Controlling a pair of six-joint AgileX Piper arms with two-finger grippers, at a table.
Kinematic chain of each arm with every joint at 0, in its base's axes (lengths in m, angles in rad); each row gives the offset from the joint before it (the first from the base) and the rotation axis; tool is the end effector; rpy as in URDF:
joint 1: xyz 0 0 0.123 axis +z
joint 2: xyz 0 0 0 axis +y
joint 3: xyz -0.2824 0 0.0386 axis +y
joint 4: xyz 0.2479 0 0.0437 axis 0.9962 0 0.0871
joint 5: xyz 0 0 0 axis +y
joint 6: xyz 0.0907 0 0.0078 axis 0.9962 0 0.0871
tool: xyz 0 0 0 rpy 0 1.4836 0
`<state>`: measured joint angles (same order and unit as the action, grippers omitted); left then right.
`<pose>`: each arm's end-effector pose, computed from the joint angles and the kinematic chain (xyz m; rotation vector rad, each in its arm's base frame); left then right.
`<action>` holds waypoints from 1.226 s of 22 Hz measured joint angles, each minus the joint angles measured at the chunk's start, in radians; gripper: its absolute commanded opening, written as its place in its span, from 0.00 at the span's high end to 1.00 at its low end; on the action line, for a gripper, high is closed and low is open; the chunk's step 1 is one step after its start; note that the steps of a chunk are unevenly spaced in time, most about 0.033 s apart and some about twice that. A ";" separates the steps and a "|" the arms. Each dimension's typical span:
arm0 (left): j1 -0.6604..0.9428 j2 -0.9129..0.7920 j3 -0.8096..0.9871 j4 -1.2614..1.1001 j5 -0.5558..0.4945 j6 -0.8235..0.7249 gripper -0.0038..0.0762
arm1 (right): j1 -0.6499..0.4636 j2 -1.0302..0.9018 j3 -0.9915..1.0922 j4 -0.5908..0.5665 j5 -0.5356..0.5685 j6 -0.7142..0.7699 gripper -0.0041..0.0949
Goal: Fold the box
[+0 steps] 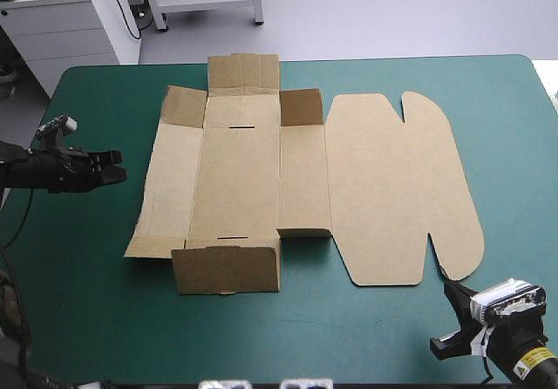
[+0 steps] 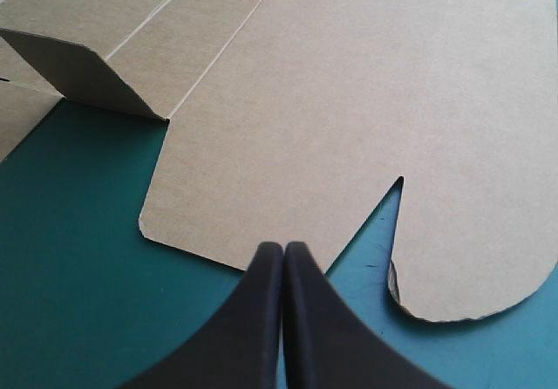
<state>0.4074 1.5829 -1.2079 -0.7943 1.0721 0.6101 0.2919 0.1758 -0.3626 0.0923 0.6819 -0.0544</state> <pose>0.3113 0.0722 0.2887 -0.1482 2.5134 -0.7176 0.0441 0.0188 0.2634 -0.3092 1.9608 0.2583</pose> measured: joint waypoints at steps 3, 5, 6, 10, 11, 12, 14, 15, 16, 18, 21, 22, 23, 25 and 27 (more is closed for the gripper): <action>0.004 0.085 -0.020 -0.010 0.018 0.003 0.94 | 0.000 0.000 0.000 0.000 0.000 0.000 0.98; 0.004 0.131 -0.024 -0.013 0.028 0.003 0.94 | 0.000 0.000 0.000 0.000 0.000 0.000 0.98; 0.004 0.152 -0.024 -0.014 0.030 0.003 0.92 | 0.000 0.000 0.000 0.000 0.000 0.000 0.98; 0.004 0.205 -0.024 -0.014 0.031 -0.001 0.57 | 0.000 0.000 0.000 0.000 0.000 0.000 0.98; 0.004 0.205 -0.025 -0.014 0.031 -0.003 0.40 | 0.000 0.000 0.000 0.000 0.000 0.000 0.98; 0.004 0.205 -0.025 -0.014 0.030 -0.006 0.34 | 0.000 0.000 0.000 0.000 0.000 0.000 0.98; -0.003 0.205 -0.025 -0.014 0.019 -0.023 0.29 | 0.000 0.000 0.000 0.000 0.000 0.000 0.98; -0.010 0.205 -0.025 -0.011 0.017 -0.027 0.29 | 0.000 0.000 0.000 0.000 0.000 0.000 0.98; -0.027 0.205 -0.025 0.007 0.014 -0.032 0.29 | 0.000 0.000 0.000 -0.001 0.000 0.000 0.98; -0.059 0.208 -0.025 0.026 0.011 -0.035 0.29 | 0.000 0.000 0.000 -0.002 0.000 0.000 0.98; -0.098 0.243 -0.024 0.027 0.009 -0.035 0.29 | 0.000 0.000 0.000 -0.003 0.000 0.000 0.98; -0.101 0.251 -0.024 0.025 0.009 -0.035 0.29 | 0.000 0.000 0.000 -0.003 0.000 0.000 0.98; -0.105 0.264 -0.023 0.007 0.009 -0.042 0.29 | 0.000 0.000 0.000 -0.003 0.000 0.000 0.98; -0.109 0.274 -0.018 -0.028 0.009 -0.048 0.29 | 0.000 0.000 0.000 -0.003 0.000 0.000 0.98; -0.121 0.292 -0.017 -0.079 0.018 -0.053 0.29 | 0.000 0.000 0.000 -0.004 0.000 0.000 0.98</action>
<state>0.2866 1.8748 -1.2253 -0.8732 1.0905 0.5572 0.2919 0.1758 -0.3626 0.0883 0.6819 -0.0544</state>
